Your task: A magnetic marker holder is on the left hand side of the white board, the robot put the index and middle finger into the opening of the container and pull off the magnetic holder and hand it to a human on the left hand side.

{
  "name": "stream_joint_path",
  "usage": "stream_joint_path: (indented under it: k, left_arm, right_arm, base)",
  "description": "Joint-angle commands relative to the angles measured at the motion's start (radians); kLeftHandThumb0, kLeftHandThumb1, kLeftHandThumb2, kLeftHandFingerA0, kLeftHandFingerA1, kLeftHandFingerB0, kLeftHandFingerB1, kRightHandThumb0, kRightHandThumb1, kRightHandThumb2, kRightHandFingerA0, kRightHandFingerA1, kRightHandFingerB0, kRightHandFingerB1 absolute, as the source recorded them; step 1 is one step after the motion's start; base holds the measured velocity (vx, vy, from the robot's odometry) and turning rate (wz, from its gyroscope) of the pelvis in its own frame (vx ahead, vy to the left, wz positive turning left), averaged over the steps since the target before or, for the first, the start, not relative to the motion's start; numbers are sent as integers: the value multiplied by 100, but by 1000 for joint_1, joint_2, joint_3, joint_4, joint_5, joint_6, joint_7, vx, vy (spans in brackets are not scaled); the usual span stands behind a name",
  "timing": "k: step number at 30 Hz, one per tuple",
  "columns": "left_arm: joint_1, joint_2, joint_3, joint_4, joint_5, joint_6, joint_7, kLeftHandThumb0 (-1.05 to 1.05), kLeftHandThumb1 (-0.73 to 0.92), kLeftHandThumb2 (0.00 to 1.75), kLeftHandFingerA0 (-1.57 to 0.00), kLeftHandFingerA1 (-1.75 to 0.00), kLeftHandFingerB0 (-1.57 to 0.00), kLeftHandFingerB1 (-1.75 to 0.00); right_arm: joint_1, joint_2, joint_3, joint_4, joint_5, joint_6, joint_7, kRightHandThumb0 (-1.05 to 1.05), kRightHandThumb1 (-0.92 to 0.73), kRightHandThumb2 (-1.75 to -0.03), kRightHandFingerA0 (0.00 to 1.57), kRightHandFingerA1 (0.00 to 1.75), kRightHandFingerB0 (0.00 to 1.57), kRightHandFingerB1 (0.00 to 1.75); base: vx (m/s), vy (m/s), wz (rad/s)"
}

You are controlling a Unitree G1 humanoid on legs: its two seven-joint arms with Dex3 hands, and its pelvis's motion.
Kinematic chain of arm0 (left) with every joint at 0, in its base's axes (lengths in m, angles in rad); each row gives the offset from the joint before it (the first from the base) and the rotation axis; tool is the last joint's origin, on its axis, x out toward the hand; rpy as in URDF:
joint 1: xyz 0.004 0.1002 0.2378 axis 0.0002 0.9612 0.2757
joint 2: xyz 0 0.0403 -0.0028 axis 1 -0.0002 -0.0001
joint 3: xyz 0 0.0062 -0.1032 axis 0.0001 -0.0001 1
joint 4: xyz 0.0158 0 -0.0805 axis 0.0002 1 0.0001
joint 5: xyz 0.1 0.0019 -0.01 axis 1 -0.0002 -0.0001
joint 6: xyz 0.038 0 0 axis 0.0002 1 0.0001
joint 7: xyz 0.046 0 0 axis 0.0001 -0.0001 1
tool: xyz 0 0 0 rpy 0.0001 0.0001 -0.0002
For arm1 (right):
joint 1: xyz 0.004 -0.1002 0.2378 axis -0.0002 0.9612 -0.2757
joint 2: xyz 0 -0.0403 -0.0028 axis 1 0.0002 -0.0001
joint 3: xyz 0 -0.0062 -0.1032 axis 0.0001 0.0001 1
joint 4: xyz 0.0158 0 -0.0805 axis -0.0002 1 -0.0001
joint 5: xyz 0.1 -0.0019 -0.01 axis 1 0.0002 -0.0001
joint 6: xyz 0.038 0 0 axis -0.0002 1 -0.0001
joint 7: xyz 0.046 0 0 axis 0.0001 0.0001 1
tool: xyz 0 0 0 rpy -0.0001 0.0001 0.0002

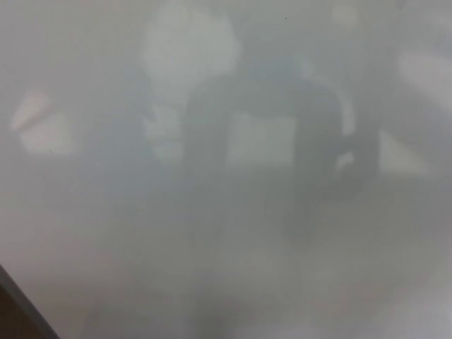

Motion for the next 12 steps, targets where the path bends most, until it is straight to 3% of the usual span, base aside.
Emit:
stream_joint_path:
  k: [1, 12]
  left_arm:
    - [8, 3, 15, 10, 25, -7, 3, -49, 40, 64, -30, -43, -12, -33]
    - [10, -1, 31, 16, 30, 0, 6, -42, 42, 64, -31, -43, -19, -35]
  right_arm:
    - [5, -14, -6, 3, 14, 11, 11, -57, -74, -63, 74, 54, 61, 41]
    - [2, -15, -1, 1, 9, 17, 16, -57, -74, -63, 74, 53, 60, 41]
  base:
    - [0, 0, 0]
    - [0, 0, 0]
